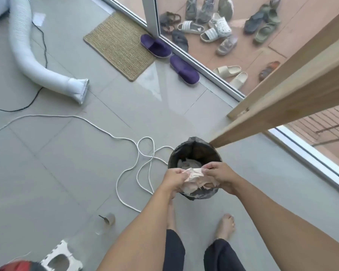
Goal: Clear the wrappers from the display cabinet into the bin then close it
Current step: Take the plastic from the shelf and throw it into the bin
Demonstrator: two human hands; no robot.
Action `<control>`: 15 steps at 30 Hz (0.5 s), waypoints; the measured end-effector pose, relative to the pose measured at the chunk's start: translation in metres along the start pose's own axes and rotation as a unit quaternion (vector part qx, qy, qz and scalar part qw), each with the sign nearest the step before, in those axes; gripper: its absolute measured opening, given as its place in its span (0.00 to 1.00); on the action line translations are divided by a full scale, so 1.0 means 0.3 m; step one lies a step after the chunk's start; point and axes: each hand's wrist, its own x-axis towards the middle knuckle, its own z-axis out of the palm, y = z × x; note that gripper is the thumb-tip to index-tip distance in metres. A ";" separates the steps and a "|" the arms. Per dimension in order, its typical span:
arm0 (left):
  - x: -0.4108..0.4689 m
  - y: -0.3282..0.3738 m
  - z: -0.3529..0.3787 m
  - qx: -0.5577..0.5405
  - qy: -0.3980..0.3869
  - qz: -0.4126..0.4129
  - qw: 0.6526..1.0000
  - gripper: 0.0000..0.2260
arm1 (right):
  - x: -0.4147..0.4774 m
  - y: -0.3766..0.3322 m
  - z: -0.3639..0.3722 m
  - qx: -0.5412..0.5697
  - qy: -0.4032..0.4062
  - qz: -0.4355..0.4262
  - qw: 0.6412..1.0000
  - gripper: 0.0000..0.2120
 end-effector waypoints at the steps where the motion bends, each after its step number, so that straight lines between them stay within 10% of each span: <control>1: 0.043 -0.018 0.007 0.000 0.000 -0.005 1.000 0.09 | 0.039 0.019 -0.004 -0.006 0.004 0.006 1.000 0.04; 12: 0.324 -0.048 0.066 0.031 -0.018 -0.022 0.999 0.06 | 0.276 0.082 -0.038 -0.094 0.033 0.022 0.995 0.18; 15: 0.311 -0.031 0.061 0.085 -0.045 -0.032 0.995 0.30 | 0.275 0.085 -0.049 -0.118 0.047 -0.020 0.992 0.27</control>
